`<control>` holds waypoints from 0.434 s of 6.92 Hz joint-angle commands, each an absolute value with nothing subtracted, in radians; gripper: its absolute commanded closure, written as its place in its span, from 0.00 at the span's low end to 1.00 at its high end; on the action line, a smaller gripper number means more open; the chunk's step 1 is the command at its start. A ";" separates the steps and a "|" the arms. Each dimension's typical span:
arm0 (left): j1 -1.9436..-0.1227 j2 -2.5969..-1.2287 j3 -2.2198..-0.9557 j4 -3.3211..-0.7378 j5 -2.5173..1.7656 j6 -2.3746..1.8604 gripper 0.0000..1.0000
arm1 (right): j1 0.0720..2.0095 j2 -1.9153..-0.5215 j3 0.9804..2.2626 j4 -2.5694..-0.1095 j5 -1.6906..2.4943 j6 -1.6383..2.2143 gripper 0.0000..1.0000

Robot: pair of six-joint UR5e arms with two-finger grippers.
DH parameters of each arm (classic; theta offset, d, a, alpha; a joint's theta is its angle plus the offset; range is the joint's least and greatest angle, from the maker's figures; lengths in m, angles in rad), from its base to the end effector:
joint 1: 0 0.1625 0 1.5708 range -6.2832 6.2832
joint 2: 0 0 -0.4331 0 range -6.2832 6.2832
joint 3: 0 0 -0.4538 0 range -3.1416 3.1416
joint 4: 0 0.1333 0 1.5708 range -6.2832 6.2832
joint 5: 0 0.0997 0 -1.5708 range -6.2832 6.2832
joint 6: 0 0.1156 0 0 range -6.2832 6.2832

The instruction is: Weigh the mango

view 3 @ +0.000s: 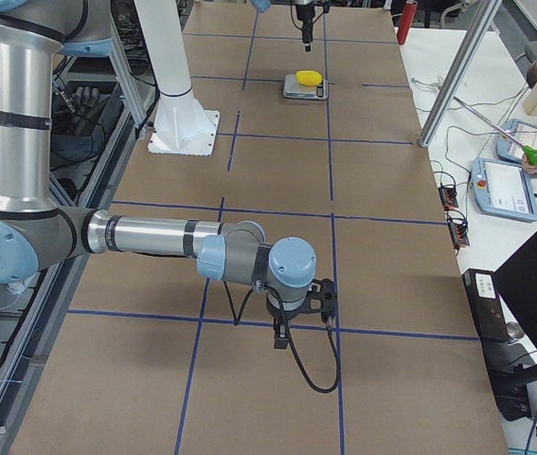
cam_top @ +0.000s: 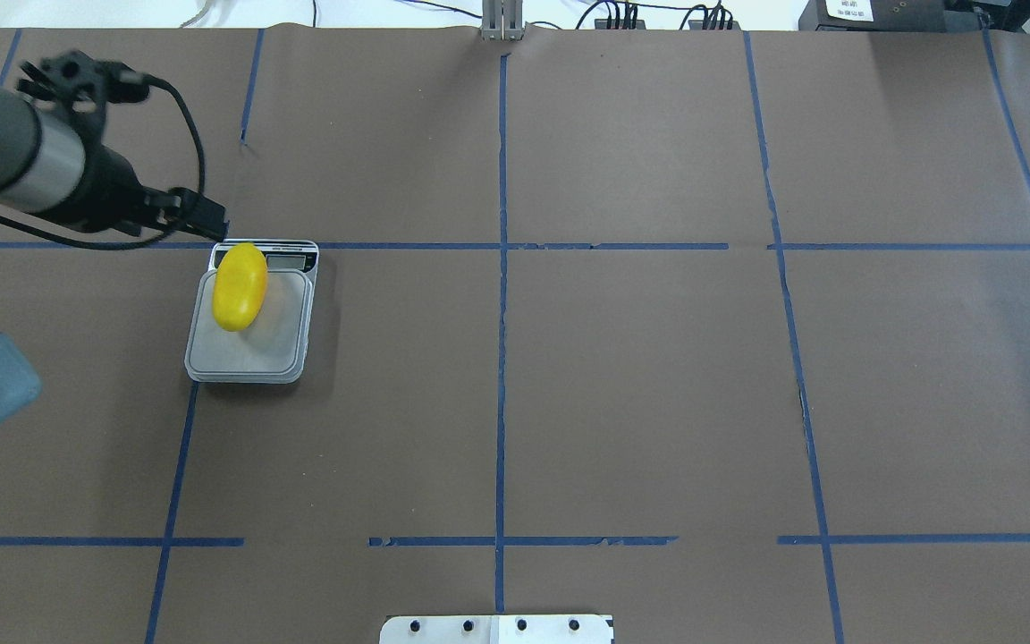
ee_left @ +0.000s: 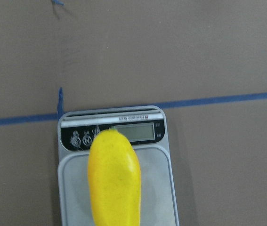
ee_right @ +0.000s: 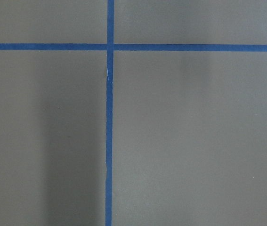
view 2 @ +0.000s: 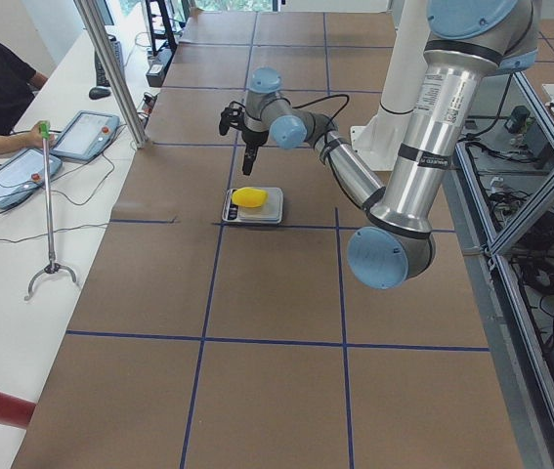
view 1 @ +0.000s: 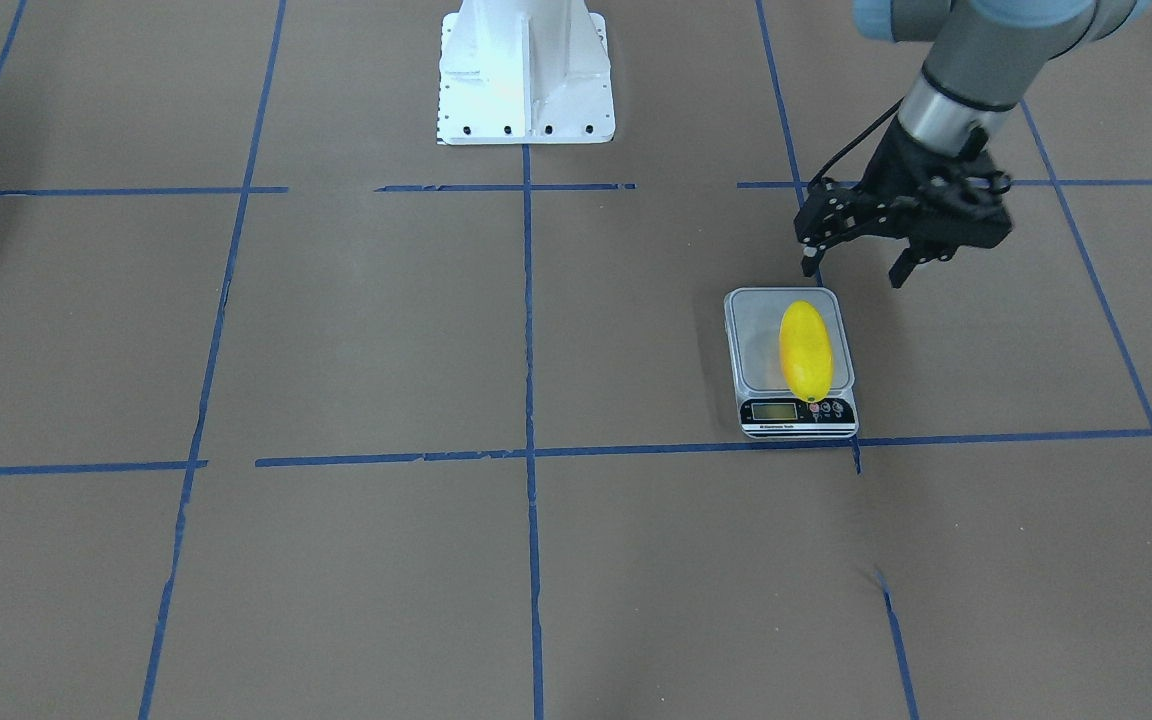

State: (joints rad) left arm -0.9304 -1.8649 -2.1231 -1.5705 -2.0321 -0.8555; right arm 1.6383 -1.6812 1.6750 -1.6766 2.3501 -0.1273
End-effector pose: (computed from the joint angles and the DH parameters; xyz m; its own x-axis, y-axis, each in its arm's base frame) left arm 0.2749 -0.5059 0.2311 0.6393 0.1249 -0.7587 0.1319 0.9543 0.2683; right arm 0.0854 -0.4913 0.6886 0.7073 -0.0005 0.7069 0.0230 0.9995 -0.0222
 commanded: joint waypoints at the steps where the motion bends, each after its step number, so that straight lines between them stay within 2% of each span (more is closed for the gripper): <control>1: -1.003 -1.864 -2.302 -1.383 -2.037 -0.828 0.00 | 1.638 -1.681 1.674 -1.677 2.350 -0.127 0.00; 3: -1.099 -1.815 -2.263 -1.358 -2.103 -0.760 0.00 | 1.638 -1.681 1.675 -1.677 2.350 -0.127 0.00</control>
